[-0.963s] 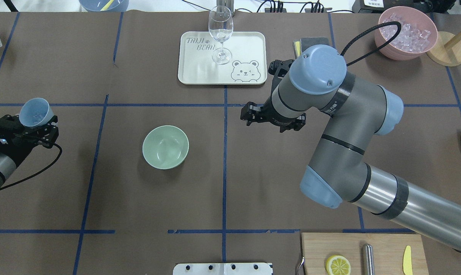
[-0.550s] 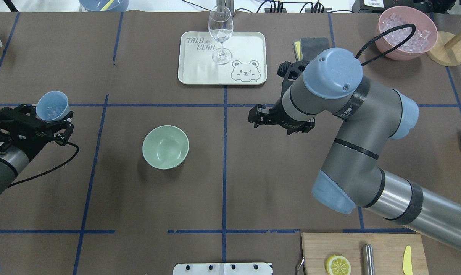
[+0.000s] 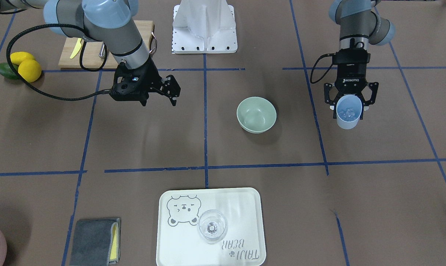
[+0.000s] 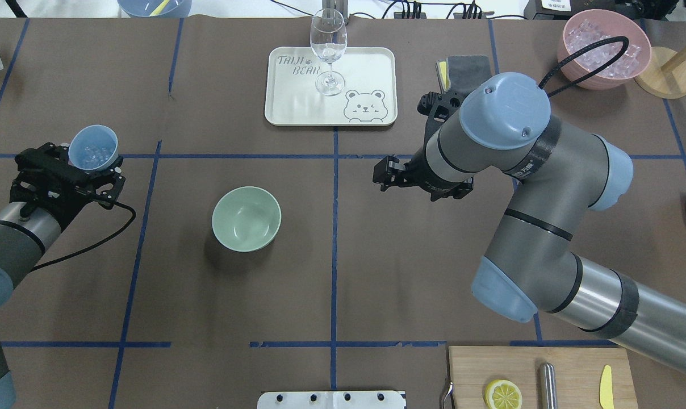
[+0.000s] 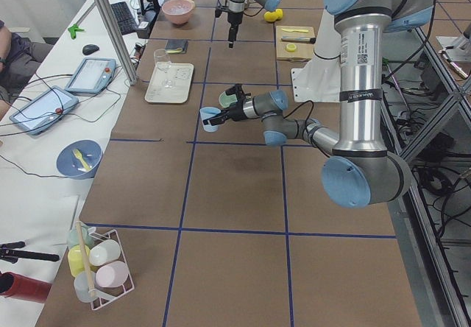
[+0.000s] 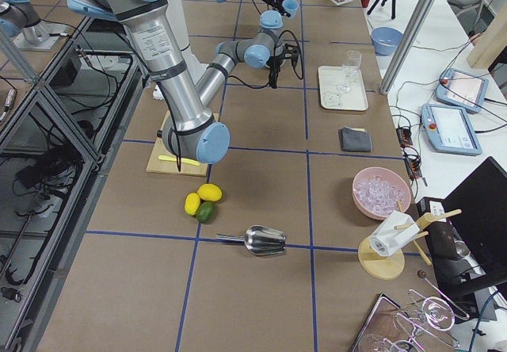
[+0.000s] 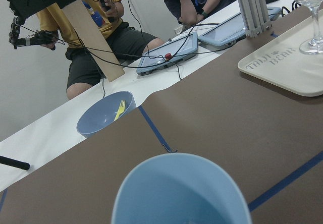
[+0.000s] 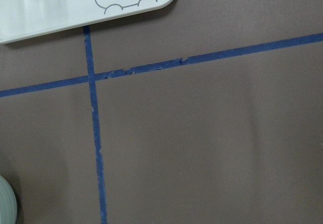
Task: Pour ice into bowl
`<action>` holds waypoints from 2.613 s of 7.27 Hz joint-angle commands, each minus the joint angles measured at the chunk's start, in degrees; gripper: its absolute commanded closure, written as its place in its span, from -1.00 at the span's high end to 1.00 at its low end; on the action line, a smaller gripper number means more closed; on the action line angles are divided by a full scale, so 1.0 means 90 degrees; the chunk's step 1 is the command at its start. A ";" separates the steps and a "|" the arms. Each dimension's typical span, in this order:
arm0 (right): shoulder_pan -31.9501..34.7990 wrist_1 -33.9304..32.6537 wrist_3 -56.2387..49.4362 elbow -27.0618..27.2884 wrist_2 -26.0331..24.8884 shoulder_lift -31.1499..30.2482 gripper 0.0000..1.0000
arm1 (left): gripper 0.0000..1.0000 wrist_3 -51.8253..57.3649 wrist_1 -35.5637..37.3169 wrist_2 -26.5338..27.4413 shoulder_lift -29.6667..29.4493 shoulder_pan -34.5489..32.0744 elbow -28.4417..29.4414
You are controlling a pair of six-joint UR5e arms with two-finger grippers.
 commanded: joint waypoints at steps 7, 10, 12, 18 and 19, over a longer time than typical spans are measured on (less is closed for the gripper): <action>0.0000 0.0010 0.0010 0.0023 -0.0025 -0.0060 1.00 | -1.00 -0.1748 0.3063 0.0949 -0.1512 0.1254 -0.0309; -0.0010 0.0010 0.0010 0.0004 -0.0025 -0.0060 1.00 | -1.00 -0.1255 0.4792 0.1606 -0.1835 0.1538 -0.0309; 0.0000 0.0010 0.0010 0.0004 -0.0025 -0.0060 1.00 | -1.00 -0.0743 0.5964 0.2041 -0.2315 0.1820 -0.0280; 0.0000 0.0020 0.0010 -0.0006 -0.0015 -0.0060 1.00 | -1.00 0.2540 0.6644 0.3576 -0.2307 0.1862 0.0002; 0.0000 0.0020 0.0020 -0.0006 -0.0015 -0.0060 1.00 | -1.00 0.2848 0.6634 0.3598 -0.2287 0.1862 0.0061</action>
